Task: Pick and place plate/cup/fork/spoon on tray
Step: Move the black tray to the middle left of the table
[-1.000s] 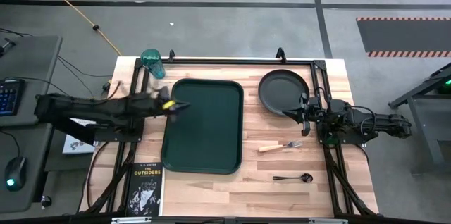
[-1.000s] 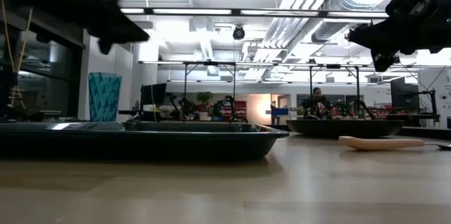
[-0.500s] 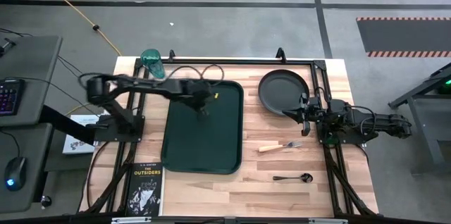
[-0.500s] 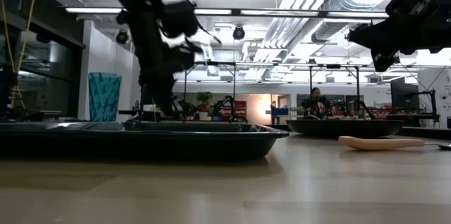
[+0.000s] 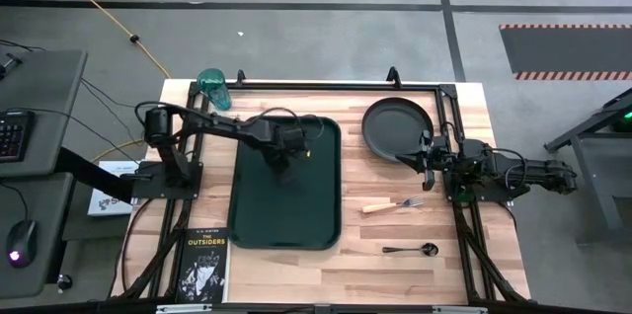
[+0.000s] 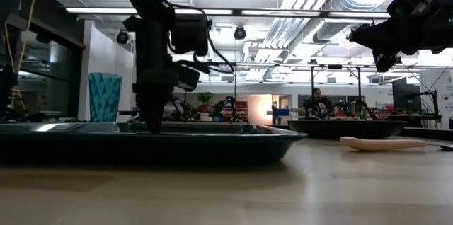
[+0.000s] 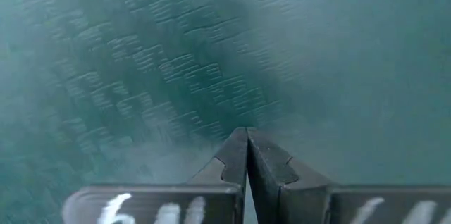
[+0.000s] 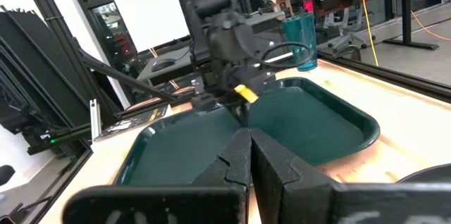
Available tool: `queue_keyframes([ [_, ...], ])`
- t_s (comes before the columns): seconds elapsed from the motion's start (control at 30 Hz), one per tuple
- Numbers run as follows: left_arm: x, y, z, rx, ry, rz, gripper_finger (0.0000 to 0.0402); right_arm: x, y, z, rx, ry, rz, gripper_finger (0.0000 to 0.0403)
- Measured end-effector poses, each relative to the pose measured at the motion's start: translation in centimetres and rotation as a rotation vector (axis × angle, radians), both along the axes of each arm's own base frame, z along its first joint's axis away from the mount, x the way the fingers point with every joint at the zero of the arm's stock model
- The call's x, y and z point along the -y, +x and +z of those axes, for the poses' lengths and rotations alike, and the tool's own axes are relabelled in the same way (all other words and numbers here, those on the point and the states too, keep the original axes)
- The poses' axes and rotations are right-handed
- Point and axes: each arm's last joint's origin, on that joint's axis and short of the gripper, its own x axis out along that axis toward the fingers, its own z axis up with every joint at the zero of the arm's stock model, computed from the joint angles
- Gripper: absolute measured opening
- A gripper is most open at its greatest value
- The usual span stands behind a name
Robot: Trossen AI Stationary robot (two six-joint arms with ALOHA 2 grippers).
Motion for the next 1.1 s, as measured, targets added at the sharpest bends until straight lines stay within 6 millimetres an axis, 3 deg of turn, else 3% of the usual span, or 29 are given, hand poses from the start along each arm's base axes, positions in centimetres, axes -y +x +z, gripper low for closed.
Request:
queue_keyframes([
  [0.2, 1.0, 0.3, -0.8, -0.038, 0.183, -0.143, 0.0, 0.0, 0.0, 0.0, 0.0, 0.0, 0.0, 0.0],
  [0.33, -0.1, 0.9, -2.0, -0.098, 0.425, -0.281, 0.0, 0.0, 0.0, 0.0, 0.0, 0.0, 0.0, 0.0],
  [0.47, -1.0, 1.4, -2.8, -0.152, 0.562, -0.417, 0.0, 0.0, 0.0, 0.0, 0.0, 0.0, 0.0, 0.0],
  [0.63, -0.7, 1.4, -1.7, -0.236, 0.683, -0.53, 0.0, 0.0, 0.0, 0.0, 0.0, 0.0, 0.0, 0.0],
  [0.7, 0.1, 1.9, 0.0, -0.15, 0.66, -0.53, 0.0, 0.0, 0.0, 0.0, 0.001, 0.0, 0.0, 0.0],
  [0.83, 1.4, 3.1, 3.5, 0.192, 0.545, -0.416, 0.0, 0.0, 0.0, 0.0, 0.001, 0.0, 0.0, 0.0],
  [1.0, 4.4, 4.7, 4.8, 0.484, 0.337, -0.352, 0.0, 0.0, 0.0, 0.0, -0.003, 0.0, 0.0, 0.0],
  [1.1, 6.5, 5.5, 3.5, 0.508, 0.318, -0.353, 0.0, 0.0, 0.0, 0.0, -0.004, 0.0, 0.0, 0.0],
])
